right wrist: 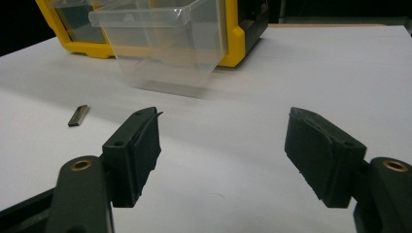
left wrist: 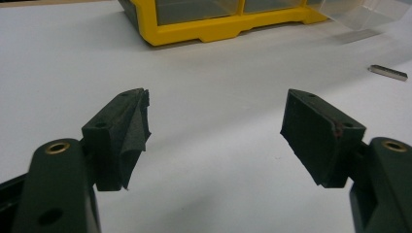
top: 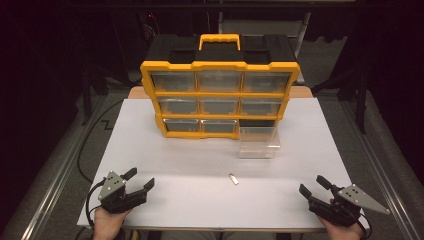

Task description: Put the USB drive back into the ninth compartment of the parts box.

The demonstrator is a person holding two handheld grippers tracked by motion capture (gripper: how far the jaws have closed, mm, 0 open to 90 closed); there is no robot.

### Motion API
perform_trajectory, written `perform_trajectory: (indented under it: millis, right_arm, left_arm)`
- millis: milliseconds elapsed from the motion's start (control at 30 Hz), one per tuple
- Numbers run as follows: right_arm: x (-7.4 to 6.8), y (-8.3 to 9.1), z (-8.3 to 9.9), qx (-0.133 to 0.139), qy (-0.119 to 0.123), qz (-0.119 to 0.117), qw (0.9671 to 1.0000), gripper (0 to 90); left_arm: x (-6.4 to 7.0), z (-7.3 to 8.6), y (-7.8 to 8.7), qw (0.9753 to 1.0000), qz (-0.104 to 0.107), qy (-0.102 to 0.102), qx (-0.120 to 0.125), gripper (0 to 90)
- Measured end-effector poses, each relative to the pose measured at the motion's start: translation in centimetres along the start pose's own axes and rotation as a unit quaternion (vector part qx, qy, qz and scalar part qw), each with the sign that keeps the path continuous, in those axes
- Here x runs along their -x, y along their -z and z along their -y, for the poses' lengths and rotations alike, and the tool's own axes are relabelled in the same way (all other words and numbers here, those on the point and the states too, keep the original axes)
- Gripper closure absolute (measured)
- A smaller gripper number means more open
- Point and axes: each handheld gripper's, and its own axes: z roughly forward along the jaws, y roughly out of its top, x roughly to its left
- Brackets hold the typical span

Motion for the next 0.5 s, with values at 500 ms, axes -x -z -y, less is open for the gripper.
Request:
perform_trajectory:
  millis: [500]
  right_arm:
    - [-0.26,-0.06,-0.03,0.002,0.006,-0.002,1.0000,29.0]
  left_arm:
    - [-0.05,0.02,0.01,1.0000,0.004,0.005,0.000,26.5]
